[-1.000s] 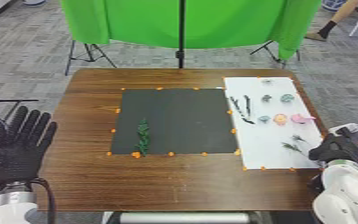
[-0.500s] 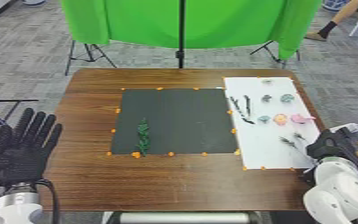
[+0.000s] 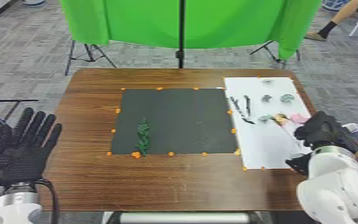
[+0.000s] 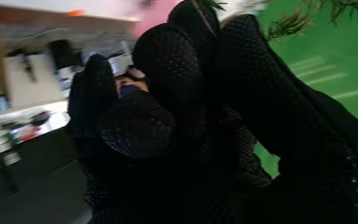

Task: Arrange flowers

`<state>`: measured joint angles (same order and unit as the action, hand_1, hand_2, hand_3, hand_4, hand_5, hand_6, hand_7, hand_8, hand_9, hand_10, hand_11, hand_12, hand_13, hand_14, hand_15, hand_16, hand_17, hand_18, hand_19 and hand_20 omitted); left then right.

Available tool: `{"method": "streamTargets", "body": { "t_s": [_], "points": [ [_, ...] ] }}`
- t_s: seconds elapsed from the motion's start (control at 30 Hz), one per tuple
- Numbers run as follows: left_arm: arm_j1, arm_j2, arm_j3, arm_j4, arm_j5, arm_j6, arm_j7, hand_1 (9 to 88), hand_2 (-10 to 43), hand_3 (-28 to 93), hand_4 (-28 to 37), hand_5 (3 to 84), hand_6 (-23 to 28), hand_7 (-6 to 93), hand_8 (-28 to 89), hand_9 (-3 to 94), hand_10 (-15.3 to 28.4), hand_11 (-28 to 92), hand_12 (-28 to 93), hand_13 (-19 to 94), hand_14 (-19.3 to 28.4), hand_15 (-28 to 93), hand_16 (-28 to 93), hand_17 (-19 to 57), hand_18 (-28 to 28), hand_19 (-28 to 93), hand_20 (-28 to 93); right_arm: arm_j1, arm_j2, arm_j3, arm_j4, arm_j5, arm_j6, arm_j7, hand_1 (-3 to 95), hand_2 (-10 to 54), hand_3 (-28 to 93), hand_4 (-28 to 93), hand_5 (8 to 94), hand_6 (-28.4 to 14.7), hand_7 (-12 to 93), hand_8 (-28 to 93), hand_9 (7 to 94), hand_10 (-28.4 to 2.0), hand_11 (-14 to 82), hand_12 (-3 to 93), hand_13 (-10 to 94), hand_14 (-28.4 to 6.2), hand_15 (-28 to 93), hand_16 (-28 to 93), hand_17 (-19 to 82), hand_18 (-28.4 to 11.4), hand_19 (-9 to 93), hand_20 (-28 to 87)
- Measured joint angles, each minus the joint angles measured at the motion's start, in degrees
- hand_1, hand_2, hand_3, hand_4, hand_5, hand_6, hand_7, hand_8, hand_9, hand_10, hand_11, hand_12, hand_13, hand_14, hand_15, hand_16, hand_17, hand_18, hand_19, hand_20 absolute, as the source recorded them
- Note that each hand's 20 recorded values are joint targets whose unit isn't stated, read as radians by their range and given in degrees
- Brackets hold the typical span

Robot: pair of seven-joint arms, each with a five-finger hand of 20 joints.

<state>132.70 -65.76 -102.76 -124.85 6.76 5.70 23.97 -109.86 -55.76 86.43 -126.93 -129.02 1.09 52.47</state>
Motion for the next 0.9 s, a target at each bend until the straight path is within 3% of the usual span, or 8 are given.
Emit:
{"method": "streamTargets", "body": {
  "t_s": [0.23,0.43,0.73,0.9],
  "points": [
    [0.0,0.3,0.06,-0.03,0.0,0.35,-0.21,28.5,11.0,78,-28.3,45.5,8.8,8.3,-9,40.7,15.0,17,8,31,15.5,27,-7,-6.9,14.2,36,11,10.6,-3.1,-11.3,0.8,-1.8,-1.5,-2.8,52.4,-9.5,79,-22,83.1,-5.9,30,17,80.8,-16.4,42.2,41.8,75,-13.1,79,29,40,-27.0,93,18],
    [-0.2,0.62,0.63,-0.01,0.0,0.63,-0.58,28.5,11.0,78,-28.3,45.6,8.7,8.4,-9,40.7,15.0,17,8,31,15.4,27,-7,-6.9,14.2,36,11,19.8,-9.6,-20.2,6.3,-3.2,-3.0,-4.1,52.4,-9.5,79,-22,83.0,-5.9,30,17,80.8,-16.6,42.3,41.8,75,-13.1,79,29,40,-27.1,93,18],
    [-1.3,1.48,1.44,0.18,-0.23,1.12,-1.31,28.5,11.1,78,-28.3,45.5,8.8,8.5,-9,40.8,15.0,17,8,31,15.5,27,-7,-6.9,14.2,36,11,24.1,-18.9,-26.0,12.2,-3.9,-9.8,-5.2,52.2,-9.5,79,-22,83.0,-5.9,30,17,80.5,-16.8,43.0,41.7,75,-13.3,79,29,40,-27.2,93,18],
    [-1.6,1.88,2.18,0.21,-1.77,1.16,-1.96,28.5,11.1,78,-28.3,45.7,8.9,8.4,-9,40.9,15.1,17,8,31,15.5,28,-7,-6.8,14.2,36,11,23.0,-20.4,-29.4,14.5,-6.6,-9.2,-6.5,52.0,-9.5,79,-22,83.0,-5.8,30,16,80.5,-16.8,43.3,41.6,75,-13.4,79,29,40,-27.3,93,18]
  ]
}}
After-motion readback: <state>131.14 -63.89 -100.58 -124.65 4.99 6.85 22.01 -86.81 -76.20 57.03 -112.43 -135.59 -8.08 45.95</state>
